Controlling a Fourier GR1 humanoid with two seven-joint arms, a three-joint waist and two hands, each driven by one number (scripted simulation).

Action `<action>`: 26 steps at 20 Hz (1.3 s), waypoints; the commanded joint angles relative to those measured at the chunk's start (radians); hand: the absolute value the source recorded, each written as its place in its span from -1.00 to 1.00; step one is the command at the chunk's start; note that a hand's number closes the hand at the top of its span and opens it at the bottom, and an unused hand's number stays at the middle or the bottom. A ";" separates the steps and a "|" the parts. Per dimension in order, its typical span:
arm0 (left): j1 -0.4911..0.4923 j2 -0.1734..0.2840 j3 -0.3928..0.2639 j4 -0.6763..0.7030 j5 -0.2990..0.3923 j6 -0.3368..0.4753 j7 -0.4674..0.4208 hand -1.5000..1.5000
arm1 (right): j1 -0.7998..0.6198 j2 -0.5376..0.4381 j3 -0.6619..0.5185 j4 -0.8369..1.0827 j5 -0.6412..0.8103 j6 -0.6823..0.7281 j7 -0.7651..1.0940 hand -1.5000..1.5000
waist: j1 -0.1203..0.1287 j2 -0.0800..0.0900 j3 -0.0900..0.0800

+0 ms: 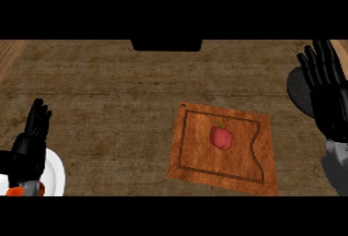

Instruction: Pick the bell pepper from the cutting board and place it in the pan

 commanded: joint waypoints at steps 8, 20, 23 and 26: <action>-0.188 -0.024 -0.061 0.003 0.017 -0.095 0.097 0.00 | 0.010 -0.070 0.327 0.208 0.391 0.069 -0.007 1.00 | -0.019 -0.012 0.005; -0.204 0.002 -0.004 0.046 0.041 -0.143 0.132 0.00 | 0.206 -0.448 0.219 -0.343 0.585 0.079 0.260 -1.00 | -0.040 -0.025 0.002; -0.264 -0.031 -0.020 0.088 0.016 -0.129 0.110 0.00 | 0.114 -0.543 0.221 -0.400 0.597 0.213 0.427 -1.00 | -0.033 -0.019 0.000; -0.249 -0.032 -0.021 0.062 0.024 -0.141 0.136 0.00 | 0.034 -0.553 0.227 -0.504 0.558 0.314 0.646 -1.00 | -0.008 -0.019 0.002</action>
